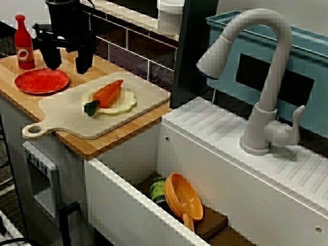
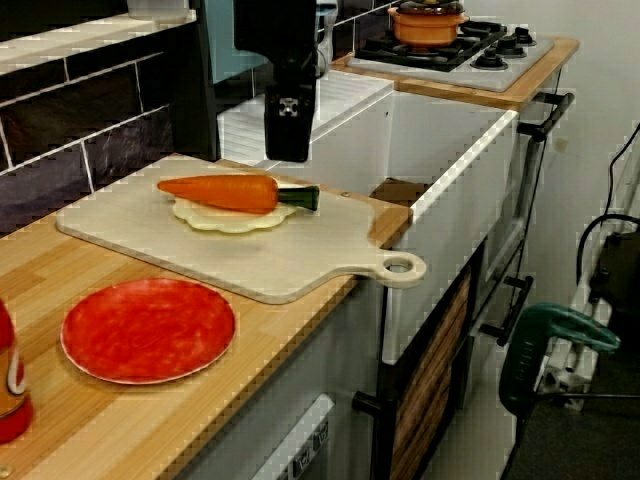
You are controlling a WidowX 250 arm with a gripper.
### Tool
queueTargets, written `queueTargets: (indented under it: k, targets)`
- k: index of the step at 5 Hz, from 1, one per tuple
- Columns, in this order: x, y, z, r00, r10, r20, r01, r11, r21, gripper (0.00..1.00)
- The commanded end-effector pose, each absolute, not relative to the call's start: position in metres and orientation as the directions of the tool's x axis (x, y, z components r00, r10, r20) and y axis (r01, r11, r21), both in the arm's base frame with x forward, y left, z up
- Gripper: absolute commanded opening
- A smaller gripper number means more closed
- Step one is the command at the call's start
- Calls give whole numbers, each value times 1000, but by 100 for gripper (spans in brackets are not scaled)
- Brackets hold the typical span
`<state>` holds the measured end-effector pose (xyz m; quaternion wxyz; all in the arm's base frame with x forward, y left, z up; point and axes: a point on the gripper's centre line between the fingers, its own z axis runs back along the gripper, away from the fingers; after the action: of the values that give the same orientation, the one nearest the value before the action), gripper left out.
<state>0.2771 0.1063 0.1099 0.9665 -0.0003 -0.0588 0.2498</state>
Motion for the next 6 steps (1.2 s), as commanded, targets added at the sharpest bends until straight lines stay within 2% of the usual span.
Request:
queueTargets:
  k: [1,3,5,6]
  targets:
    - [313,86,107,861,472,190,-473,880,-38,100]
    - [346,87,82,858,458,234,-467,884,-20,100]
    - [347,95,63,866,434,247,-453,891,24,100]
    - [346,101,54,865,444,233,-461,887,21,0]
